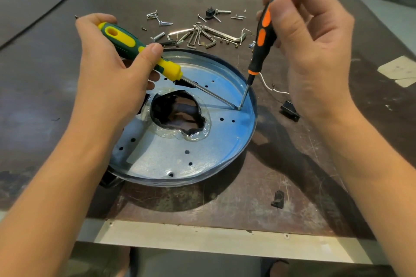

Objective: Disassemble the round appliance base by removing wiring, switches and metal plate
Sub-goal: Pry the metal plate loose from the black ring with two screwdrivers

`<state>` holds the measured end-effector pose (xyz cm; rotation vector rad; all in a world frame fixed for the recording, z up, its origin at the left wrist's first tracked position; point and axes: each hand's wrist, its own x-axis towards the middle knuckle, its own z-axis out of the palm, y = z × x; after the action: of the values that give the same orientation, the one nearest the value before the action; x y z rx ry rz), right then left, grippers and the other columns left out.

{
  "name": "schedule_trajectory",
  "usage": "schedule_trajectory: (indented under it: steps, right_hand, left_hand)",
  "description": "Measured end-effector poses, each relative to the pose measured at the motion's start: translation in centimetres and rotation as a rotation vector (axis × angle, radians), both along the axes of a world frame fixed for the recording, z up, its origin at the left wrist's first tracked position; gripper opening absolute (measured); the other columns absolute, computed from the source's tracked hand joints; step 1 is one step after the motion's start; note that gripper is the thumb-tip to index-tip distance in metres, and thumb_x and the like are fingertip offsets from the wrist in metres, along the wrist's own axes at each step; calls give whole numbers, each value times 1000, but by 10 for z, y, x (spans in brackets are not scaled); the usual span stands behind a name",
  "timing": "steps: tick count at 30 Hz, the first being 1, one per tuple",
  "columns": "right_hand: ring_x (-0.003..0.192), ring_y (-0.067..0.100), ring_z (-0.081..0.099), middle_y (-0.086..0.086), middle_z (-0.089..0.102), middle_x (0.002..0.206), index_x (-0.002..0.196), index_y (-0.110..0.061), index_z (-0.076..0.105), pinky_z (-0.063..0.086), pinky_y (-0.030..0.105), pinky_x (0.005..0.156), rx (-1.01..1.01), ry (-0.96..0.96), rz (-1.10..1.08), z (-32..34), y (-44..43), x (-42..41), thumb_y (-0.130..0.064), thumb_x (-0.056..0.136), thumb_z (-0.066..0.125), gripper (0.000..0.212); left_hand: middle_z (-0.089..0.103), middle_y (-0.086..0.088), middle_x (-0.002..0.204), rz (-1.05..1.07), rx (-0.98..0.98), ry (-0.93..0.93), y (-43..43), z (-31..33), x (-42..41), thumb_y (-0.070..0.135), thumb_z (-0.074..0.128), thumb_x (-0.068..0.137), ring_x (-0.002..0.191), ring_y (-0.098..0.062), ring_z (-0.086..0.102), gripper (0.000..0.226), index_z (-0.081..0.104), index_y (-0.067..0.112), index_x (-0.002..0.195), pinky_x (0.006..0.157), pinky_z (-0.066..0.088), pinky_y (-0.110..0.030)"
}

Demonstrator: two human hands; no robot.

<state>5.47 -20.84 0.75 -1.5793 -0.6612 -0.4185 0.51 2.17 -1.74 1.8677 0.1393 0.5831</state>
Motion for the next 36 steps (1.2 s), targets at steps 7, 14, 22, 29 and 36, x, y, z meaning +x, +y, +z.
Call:
schedule_trajectory:
  steps: [7, 14, 22, 29, 36]
  right_hand:
    - [99, 27, 65, 12, 65, 103, 128, -1, 54, 56, 38, 87, -9, -42, 16, -1, -5, 5, 3, 101, 53, 27]
    - [87, 8, 58, 2, 60, 94, 117, -6, 59, 50, 26, 77, -26, -81, -71, -1, -1, 4, -3, 95, 68, 24]
    - [87, 11, 58, 6, 62, 94, 111, -10, 60, 46, 29, 78, 11, -56, -20, 2, -2, 4, -3, 100, 58, 14]
    - [97, 27, 64, 14, 65, 107, 124, 0, 57, 54, 36, 81, 0, -44, 37, 3, -7, 6, 6, 99, 50, 26]
    - [94, 15, 60, 9, 61, 101, 124, -6, 55, 56, 42, 86, -62, -107, -26, 0, -4, 5, 3, 98, 61, 28]
  left_hand:
    - [60, 4, 92, 5, 9, 4, -2, 1, -2, 24, 66, 96, 69, -12, 70, 44, 30, 22, 121, 67, 62, -32]
    - [61, -12, 106, 8, -5, 11, -1, 1, -1, 26, 67, 96, 72, -15, 72, 46, 30, 23, 123, 68, 62, -31]
    - [61, -10, 105, 7, -8, 11, -1, 1, -1, 26, 67, 96, 72, -14, 72, 45, 30, 23, 123, 67, 61, -29]
    - [61, -13, 108, 8, -6, 15, -1, 2, -2, 27, 66, 96, 73, -14, 72, 45, 30, 24, 123, 68, 61, -28]
    - [61, 1, 95, 15, 4, 25, -5, 5, -4, 24, 65, 97, 73, -15, 71, 44, 30, 22, 123, 69, 62, -33]
